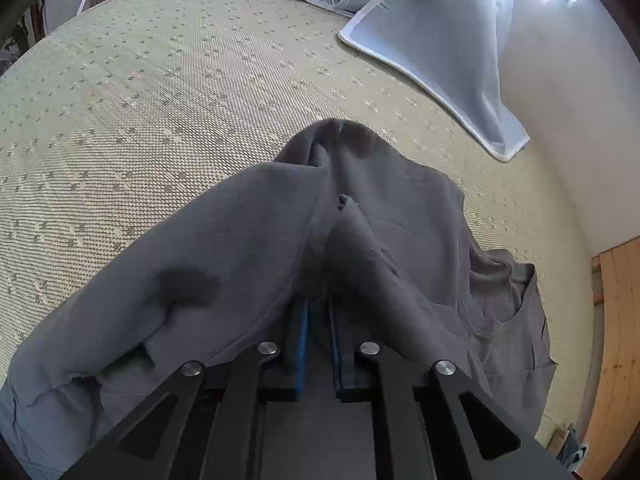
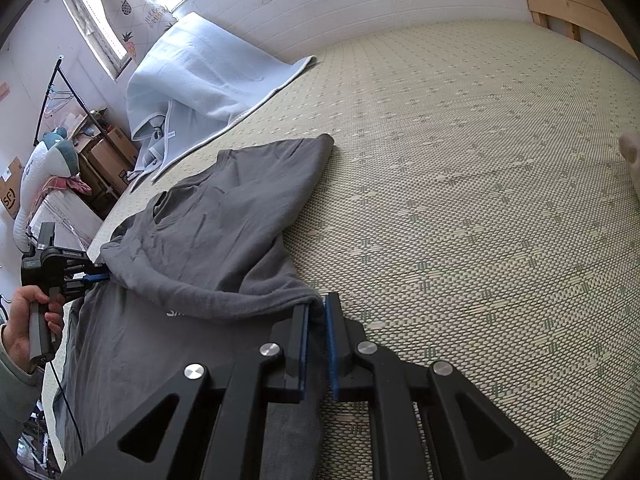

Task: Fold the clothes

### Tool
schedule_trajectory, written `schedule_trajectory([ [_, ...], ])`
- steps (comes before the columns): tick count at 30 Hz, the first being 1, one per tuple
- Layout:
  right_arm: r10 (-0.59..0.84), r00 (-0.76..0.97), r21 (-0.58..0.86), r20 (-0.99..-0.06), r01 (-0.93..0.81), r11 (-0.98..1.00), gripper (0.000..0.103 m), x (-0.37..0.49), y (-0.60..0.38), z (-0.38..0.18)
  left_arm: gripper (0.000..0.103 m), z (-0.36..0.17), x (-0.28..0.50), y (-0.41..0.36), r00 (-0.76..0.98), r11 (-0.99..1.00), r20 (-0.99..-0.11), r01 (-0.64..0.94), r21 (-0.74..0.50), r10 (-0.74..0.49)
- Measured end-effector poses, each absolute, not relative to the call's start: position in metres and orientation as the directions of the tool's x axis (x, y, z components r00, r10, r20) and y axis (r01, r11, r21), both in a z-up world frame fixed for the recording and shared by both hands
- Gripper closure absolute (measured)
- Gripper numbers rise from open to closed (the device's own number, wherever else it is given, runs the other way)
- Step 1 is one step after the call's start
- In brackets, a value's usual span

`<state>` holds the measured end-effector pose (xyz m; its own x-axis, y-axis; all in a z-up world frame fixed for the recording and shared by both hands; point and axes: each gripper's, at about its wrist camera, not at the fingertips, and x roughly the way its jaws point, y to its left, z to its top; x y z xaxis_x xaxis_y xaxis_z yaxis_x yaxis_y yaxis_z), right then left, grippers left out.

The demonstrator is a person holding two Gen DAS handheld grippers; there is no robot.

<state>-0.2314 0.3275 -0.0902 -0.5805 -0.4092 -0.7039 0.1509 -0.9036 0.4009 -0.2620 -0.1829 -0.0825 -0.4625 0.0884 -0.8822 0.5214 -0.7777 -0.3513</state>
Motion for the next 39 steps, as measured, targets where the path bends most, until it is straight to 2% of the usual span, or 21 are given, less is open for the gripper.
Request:
schedule_trajectory([
  [10, -0.410, -0.580, 0.402, -0.704, 0.151, -0.903, 0.095, -0.230, 0.326, -0.090, 0.097, -0.036, -0.233, -0.194, -0.565, -0.759, -0.817, 0.479, -0.442, 0.120],
  [24, -0.422, -0.586, 0.391, -0.692, 0.188, -0.901, 0.097, -0.224, 0.323, -0.086, 0.097, -0.051, -0.170, -0.213, -0.541, -0.717, -0.824, 0.507, -0.479, 0.168],
  [32, -0.358, -0.572, 0.222, -0.738, 0.295, -0.929, 0.100, -0.202, 0.310, -0.073, 0.097, -0.066, -0.161, -0.215, -0.529, -0.721, -0.837, 0.523, -0.454, 0.144],
  [39, -0.365, -0.555, 0.208, -0.747, 0.326, -0.922, 0.097, -0.189, 0.305, -0.062, 0.097, -0.067, -0.154, -0.219, -0.521, -0.717, -0.842, 0.532, -0.451, 0.143],
])
